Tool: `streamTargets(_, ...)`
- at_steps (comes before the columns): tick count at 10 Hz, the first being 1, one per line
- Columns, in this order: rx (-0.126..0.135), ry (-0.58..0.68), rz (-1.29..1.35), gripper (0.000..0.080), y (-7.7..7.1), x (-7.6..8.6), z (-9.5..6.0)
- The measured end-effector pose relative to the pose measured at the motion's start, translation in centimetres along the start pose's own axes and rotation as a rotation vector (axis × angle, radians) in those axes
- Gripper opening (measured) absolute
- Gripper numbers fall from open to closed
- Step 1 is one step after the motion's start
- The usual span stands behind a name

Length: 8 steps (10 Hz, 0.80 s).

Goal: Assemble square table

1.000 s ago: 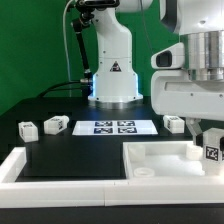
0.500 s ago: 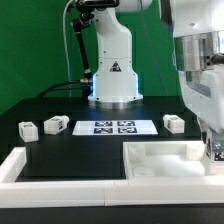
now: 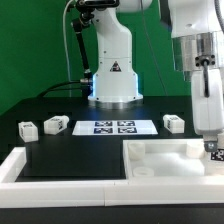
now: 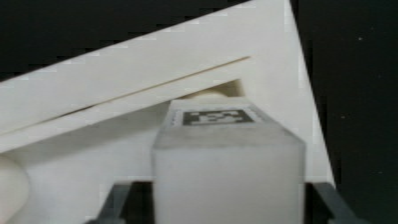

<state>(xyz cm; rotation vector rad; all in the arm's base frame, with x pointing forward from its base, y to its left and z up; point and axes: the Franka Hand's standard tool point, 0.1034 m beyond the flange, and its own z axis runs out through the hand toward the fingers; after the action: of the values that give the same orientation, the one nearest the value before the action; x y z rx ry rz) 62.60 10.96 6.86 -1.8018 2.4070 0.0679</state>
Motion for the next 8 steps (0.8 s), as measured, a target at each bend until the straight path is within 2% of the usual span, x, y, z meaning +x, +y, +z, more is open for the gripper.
streamTargets(1,-0.001,0.000,-0.001,0.0293,0.0,0.0,0.1)
streamTargets(2,-0.001,0.000,-0.002,0.0523,0.1,0.0,0.1)
streamTargets(3,0.001,-0.001,-0.008,0.0615,0.0,-0.1,0.0)
streamTargets(4,0.013,-0.011,-0.035,0.0615,-0.3,-0.5,-1.0)
streamTargets(6,0.039,-0.036,-0.089,0.0641,-0.1,-1.0,-4.2)
streamTargets(7,0.043,-0.040,-0.100,0.0649,0.0,-1.0,-4.7)
streamTargets(8,0.039,-0.037,-0.101,0.0649,0.1,-1.0,-4.4)
